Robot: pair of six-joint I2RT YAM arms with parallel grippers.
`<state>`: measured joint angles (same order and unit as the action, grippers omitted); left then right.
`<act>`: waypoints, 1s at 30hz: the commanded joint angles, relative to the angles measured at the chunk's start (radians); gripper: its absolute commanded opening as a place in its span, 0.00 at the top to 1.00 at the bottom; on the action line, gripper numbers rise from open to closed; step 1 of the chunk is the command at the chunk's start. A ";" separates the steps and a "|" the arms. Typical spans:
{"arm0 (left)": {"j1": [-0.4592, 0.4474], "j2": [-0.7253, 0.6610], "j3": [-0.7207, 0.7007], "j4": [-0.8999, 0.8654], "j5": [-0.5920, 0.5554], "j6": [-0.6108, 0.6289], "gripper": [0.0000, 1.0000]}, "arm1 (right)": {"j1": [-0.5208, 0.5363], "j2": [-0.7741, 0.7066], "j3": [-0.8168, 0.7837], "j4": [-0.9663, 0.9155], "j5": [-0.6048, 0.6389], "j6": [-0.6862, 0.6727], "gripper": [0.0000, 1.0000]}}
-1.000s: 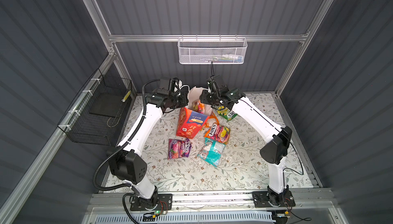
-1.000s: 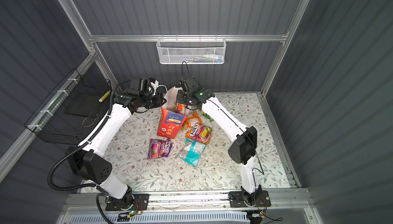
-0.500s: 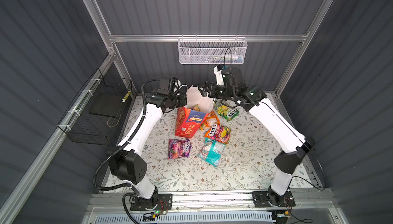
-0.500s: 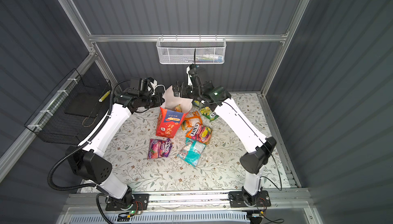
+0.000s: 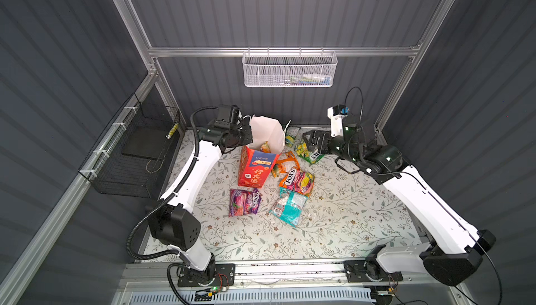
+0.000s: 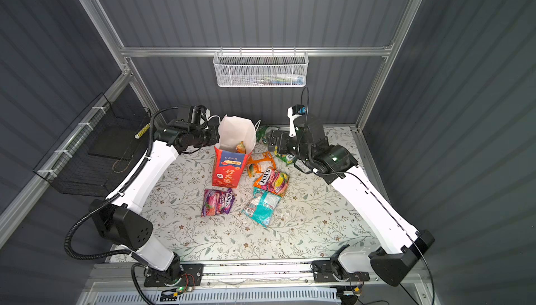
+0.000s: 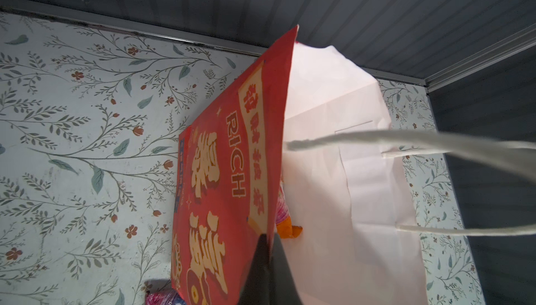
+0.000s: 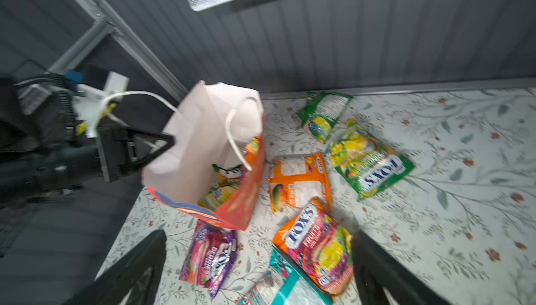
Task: Place the snacks into the paper bag
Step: Pick up the snack from the top-center of the table.
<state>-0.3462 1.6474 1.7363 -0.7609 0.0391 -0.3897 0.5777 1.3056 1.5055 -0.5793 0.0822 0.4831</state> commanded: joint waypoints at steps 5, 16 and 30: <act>-0.007 0.011 0.034 -0.059 -0.041 -0.008 1.00 | -0.214 -0.002 -0.276 0.174 -0.063 0.151 0.01; -0.007 0.011 0.042 -0.065 0.014 -0.014 1.00 | -0.262 0.504 0.001 0.106 -0.098 0.104 0.01; -0.006 0.009 0.037 -0.050 0.056 -0.018 1.00 | -0.266 0.966 0.516 -0.199 -0.048 0.017 0.01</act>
<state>-0.3462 1.6474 1.7496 -0.7914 0.0631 -0.3904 0.3149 2.2276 1.9701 -0.6704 0.0124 0.5381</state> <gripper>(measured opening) 0.049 0.990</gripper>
